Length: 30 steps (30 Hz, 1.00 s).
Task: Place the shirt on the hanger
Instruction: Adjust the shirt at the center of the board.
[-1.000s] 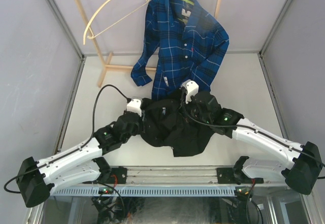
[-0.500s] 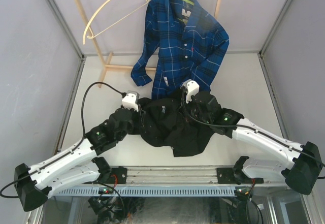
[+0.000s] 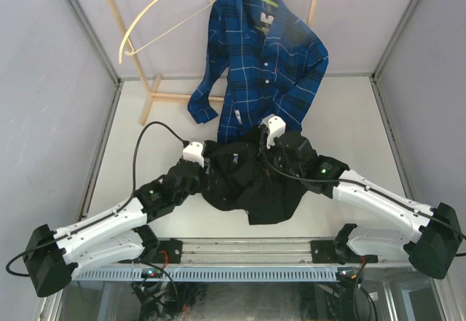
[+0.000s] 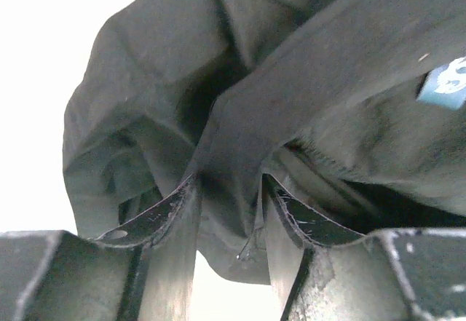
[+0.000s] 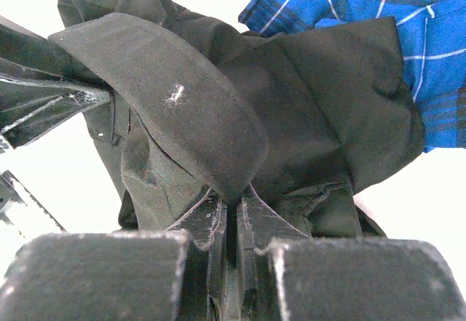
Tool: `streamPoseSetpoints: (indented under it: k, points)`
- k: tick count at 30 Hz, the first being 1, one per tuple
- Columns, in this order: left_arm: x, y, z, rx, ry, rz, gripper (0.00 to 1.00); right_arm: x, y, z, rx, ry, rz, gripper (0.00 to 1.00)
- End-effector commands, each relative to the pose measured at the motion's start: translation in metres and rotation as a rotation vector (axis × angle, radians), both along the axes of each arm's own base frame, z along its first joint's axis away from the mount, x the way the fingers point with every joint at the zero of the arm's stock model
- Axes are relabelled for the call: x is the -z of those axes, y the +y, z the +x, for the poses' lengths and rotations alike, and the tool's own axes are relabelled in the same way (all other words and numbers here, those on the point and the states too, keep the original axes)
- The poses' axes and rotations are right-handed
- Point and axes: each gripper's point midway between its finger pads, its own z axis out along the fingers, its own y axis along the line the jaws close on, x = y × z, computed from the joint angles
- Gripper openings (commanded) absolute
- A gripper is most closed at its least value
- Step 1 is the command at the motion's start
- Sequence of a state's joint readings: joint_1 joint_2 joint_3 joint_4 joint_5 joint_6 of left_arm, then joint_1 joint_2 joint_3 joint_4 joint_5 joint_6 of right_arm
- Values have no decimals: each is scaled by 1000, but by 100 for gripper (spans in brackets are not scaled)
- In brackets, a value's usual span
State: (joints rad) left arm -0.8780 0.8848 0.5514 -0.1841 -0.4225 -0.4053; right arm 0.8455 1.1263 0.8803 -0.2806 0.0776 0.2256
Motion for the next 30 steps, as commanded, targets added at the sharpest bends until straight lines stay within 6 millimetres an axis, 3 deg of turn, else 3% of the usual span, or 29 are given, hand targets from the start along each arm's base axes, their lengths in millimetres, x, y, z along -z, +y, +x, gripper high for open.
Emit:
streamPoseSetpoints:
  k: [1,5,8,12,16,21,27,30]
  points:
    - [5,0,4,-36,-16,-28,41,-18,5,4,10,-37,67,0]
    - [4,-2,4,-33,-17,-34,23,-19,6,4,9,-38,73,0]
    - [-17,-5,5,-23,-44,-72,10,-23,4,4,16,-49,76,0]
    - [-69,-7,4,4,-115,-144,2,-32,-1,7,39,-80,85,0]
    - [-133,-5,-2,42,-204,-212,0,-51,-10,13,85,-141,84,0]
    - [-213,-4,-12,122,-294,-228,0,-123,-31,32,204,-343,57,0]
    - [-315,16,-18,116,-435,-231,0,-245,-60,38,317,-582,152,0]
    - [-377,32,-27,110,-538,-255,0,-307,-74,33,346,-686,209,0]
